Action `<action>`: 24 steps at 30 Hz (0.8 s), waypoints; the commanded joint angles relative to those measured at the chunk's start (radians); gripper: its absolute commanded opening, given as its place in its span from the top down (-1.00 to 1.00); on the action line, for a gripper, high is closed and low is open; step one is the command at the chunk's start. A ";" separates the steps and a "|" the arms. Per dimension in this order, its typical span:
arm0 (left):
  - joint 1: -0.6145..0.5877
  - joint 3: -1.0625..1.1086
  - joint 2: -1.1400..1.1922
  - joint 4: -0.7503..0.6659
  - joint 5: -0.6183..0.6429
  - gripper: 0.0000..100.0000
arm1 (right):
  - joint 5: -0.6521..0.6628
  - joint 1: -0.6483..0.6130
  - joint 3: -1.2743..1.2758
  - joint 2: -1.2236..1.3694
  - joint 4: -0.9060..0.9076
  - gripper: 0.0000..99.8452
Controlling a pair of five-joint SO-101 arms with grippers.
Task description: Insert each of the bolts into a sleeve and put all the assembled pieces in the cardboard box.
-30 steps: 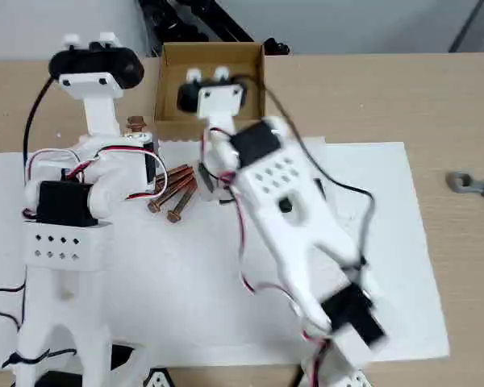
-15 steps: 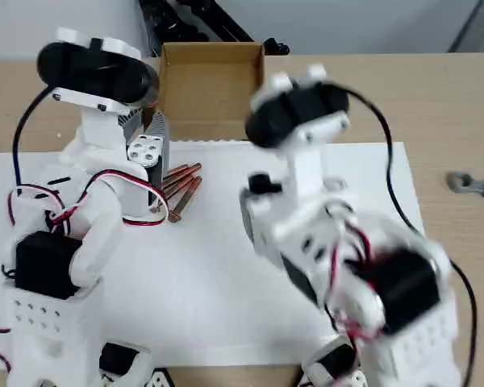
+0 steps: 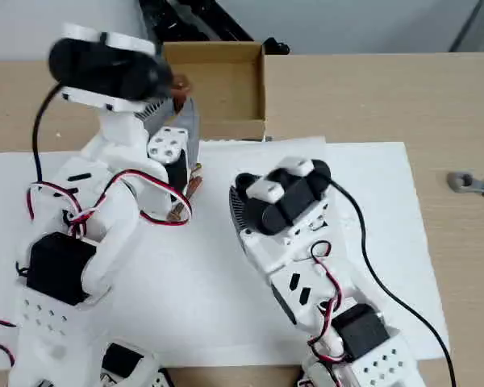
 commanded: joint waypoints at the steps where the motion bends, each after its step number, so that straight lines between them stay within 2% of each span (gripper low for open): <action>1: 0.020 -0.051 -0.025 -0.068 0.049 0.99 | 0.018 0.008 0.015 -0.030 -0.111 0.99; 11: 0.206 -0.053 -0.026 -0.080 0.078 0.99 | 0.025 0.008 0.020 -0.038 -0.205 0.99; 22: 0.210 -0.053 -0.026 -0.123 0.074 0.99 | 0.041 0.010 0.021 -0.039 -0.205 0.99; 24: 0.213 -0.051 -0.026 -0.123 0.041 0.99 | 0.041 0.010 0.021 -0.039 -0.206 0.99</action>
